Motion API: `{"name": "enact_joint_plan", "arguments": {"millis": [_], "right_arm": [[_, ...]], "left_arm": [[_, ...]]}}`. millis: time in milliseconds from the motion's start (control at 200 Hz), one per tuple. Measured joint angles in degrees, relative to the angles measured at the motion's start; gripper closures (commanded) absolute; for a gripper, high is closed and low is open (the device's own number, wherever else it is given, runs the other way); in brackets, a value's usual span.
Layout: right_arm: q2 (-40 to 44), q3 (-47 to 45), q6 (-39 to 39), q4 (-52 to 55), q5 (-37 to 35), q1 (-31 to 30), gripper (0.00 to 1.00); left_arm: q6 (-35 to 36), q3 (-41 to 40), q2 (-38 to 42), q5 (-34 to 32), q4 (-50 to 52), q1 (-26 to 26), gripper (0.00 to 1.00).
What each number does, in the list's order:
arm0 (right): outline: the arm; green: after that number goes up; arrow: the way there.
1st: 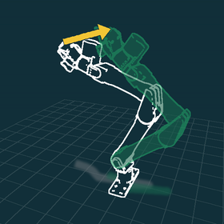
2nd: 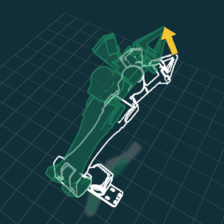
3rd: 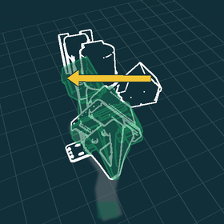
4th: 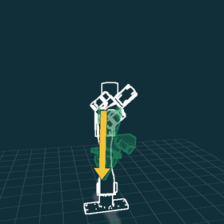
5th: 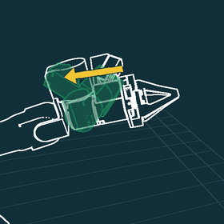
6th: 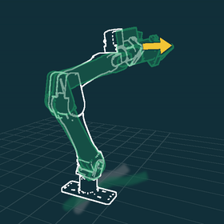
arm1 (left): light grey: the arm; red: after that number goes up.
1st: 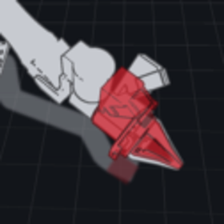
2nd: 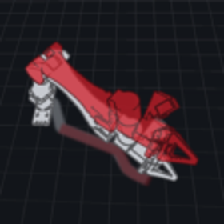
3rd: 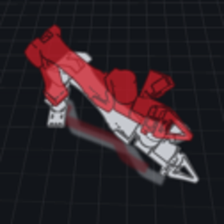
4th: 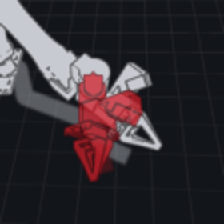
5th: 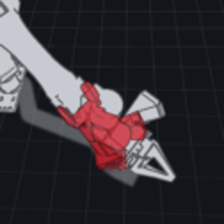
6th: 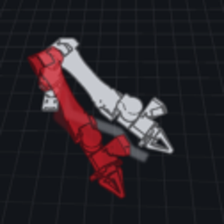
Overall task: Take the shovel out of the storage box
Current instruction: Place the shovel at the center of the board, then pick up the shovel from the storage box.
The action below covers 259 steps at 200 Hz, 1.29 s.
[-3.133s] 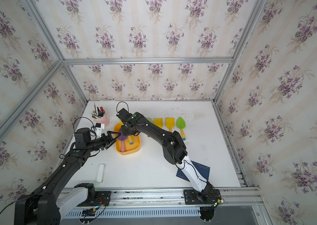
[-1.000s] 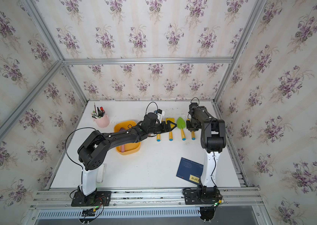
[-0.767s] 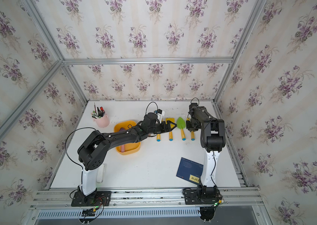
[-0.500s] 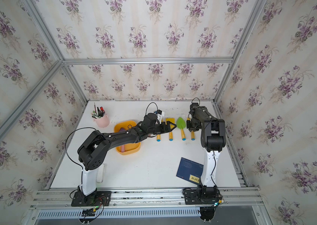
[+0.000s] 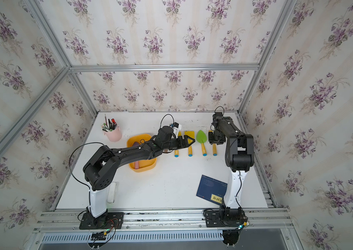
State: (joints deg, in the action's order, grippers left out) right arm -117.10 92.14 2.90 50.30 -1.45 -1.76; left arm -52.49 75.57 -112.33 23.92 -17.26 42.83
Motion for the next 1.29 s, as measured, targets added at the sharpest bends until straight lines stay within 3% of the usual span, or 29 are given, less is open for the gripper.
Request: {"name": "enact_joint_plan", "arguments": {"millis": [195, 350, 584, 789, 1049, 1294], "right_arm": [[11.74, -2.99, 2.45, 0.72, 1.77, -4.35, 0.57], [15.28, -2.47, 6.88, 0.11, 4.04, -15.67, 0.56], [10.43, 3.41, 14.64, -5.84, 7.45, -36.13, 0.55], [0.28, 13.70, 18.64, -8.48, 8.48, -47.52, 0.55], [-8.92, 17.38, 21.16, -10.01, 9.79, -51.49, 0.56], [-13.62, 17.90, 22.43, -11.93, 11.47, -53.31, 0.52]], "left_arm": [[0.20, -6.10, 8.81, 2.10, 1.51, -4.44, 0.11], [0.24, -12.44, 17.62, 6.27, 4.81, -11.04, 0.12], [7.17, -19.76, 38.23, 9.64, 21.03, -23.26, 0.12], [14.16, -24.17, 50.27, 11.74, 36.04, -37.33, 0.17], [19.08, -33.88, 54.03, 17.59, 43.65, -47.84, 0.19], [21.44, -37.51, 53.51, 19.61, 43.80, -50.12, 0.22]]}}
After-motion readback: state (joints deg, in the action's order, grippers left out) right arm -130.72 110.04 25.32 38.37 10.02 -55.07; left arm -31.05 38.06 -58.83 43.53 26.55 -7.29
